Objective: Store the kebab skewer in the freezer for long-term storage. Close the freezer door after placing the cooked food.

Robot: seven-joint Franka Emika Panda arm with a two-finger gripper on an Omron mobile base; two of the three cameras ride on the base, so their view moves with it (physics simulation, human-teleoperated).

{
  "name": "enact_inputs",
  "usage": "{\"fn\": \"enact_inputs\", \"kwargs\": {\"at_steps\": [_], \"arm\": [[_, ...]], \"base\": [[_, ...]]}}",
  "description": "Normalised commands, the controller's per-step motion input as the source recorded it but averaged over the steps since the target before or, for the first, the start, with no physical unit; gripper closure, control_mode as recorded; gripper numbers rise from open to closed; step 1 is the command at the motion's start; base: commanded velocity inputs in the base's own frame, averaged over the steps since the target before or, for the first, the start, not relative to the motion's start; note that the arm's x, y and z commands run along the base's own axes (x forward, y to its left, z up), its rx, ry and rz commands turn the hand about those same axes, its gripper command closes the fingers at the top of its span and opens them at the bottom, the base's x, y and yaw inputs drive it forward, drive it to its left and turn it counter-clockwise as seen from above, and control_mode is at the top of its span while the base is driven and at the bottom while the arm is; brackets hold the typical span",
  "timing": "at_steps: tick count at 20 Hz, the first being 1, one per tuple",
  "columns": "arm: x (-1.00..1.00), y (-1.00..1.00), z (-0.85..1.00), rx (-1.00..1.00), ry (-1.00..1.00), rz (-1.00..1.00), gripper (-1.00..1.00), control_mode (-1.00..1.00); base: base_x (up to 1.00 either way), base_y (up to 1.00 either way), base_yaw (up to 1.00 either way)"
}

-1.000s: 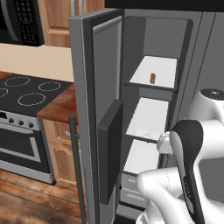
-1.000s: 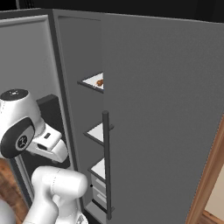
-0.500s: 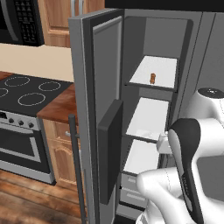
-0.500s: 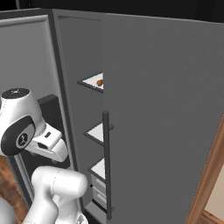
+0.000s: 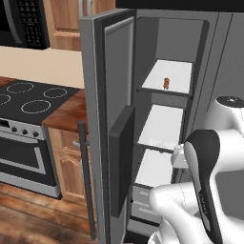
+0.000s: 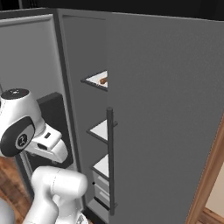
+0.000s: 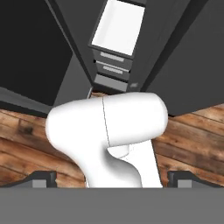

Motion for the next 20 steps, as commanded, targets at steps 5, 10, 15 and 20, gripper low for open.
{"fn": "enact_inputs", "kwargs": {"at_steps": [5,10,15,20], "arm": [[0.00,0.00,0.00,0.00,0.00,0.00,-1.00,1.00],[0.00,0.00,0.00,0.00,0.00,0.00,-1.00,1.00],[0.00,0.00,0.00,0.00,0.00,0.00,-1.00,1.00],[0.00,0.00,0.00,0.00,0.00,0.00,-1.00,1.00]], "base": [[-0.34,0.29,-0.13],[-0.40,0.06,-0.29],[-0.49,0.05,-0.36],[-0.70,0.23,-0.37]]}}
